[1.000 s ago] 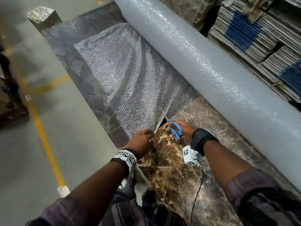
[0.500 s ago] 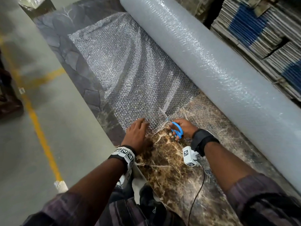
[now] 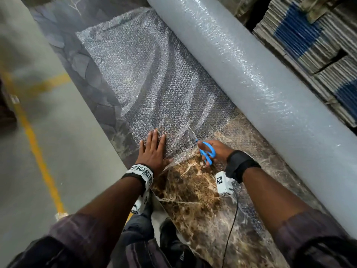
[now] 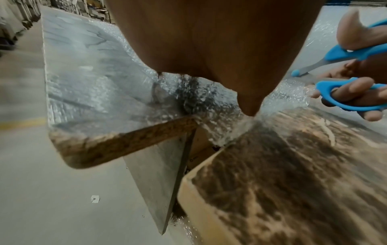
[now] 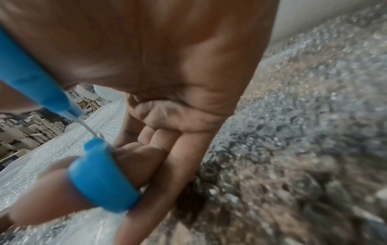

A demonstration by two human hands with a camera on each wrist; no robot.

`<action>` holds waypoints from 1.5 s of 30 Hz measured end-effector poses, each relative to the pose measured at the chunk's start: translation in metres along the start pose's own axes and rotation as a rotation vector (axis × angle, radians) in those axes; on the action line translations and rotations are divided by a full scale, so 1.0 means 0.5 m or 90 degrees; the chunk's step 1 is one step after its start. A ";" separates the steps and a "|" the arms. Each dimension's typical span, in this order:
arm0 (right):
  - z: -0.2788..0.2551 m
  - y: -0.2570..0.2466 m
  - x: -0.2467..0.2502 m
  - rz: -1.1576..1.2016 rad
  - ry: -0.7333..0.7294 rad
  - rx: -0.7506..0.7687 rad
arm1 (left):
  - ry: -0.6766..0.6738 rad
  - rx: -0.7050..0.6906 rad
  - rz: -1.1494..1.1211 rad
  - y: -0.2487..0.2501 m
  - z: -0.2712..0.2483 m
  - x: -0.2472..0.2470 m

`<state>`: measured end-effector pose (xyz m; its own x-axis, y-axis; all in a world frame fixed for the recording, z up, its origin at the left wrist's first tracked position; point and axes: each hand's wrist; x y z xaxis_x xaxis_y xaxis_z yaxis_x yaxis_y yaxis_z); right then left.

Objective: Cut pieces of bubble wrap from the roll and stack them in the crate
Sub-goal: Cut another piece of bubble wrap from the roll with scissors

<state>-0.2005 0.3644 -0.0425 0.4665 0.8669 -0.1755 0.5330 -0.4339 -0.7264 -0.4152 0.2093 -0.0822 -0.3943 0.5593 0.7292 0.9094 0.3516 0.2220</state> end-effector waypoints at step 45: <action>0.107 -0.101 0.034 -0.091 -0.055 -0.058 | -0.032 -0.027 0.020 -0.014 -0.004 -0.007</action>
<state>-0.2574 0.4141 -0.0445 0.3220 0.9372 -0.1340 0.6529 -0.3223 -0.6854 -0.4200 0.2031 -0.0849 -0.3710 0.6069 0.7029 0.9257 0.3016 0.2282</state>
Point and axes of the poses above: each hand's wrist, its own z-axis towards the middle knuckle, its own x-axis out of the back of the hand, y = z × x, and after that the axes turned 15 degrees about -y, right-handed
